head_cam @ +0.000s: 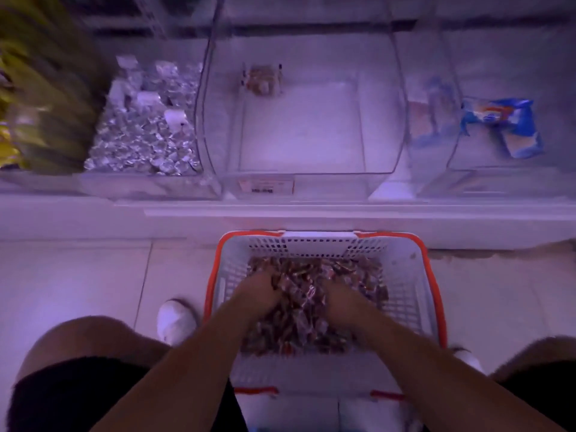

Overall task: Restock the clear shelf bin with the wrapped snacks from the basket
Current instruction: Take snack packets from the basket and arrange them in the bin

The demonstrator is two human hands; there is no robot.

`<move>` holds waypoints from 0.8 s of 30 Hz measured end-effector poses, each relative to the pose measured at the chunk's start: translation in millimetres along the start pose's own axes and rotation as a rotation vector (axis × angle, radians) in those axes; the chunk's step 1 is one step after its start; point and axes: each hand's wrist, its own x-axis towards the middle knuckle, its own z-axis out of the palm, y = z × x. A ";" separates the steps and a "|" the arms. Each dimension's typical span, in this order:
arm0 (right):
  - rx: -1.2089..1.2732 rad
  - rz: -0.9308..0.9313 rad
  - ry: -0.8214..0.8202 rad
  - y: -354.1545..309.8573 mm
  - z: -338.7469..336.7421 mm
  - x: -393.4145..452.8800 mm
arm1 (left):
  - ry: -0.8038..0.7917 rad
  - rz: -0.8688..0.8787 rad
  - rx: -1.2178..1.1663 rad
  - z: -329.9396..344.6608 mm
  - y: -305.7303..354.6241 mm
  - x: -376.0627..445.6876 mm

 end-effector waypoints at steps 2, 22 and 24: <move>-0.105 -0.042 0.003 5.8 22.7 30.8 | 0.004 0.005 -0.014 4.4 -23.6 21.6; -0.344 -0.114 0.142 35.4 86.1 127.2 | 0.189 0.130 0.245 81.4 -81.8 93.0; -0.330 -0.104 0.124 38.4 88.9 140.0 | 0.165 0.157 0.261 84.9 -83.2 109.3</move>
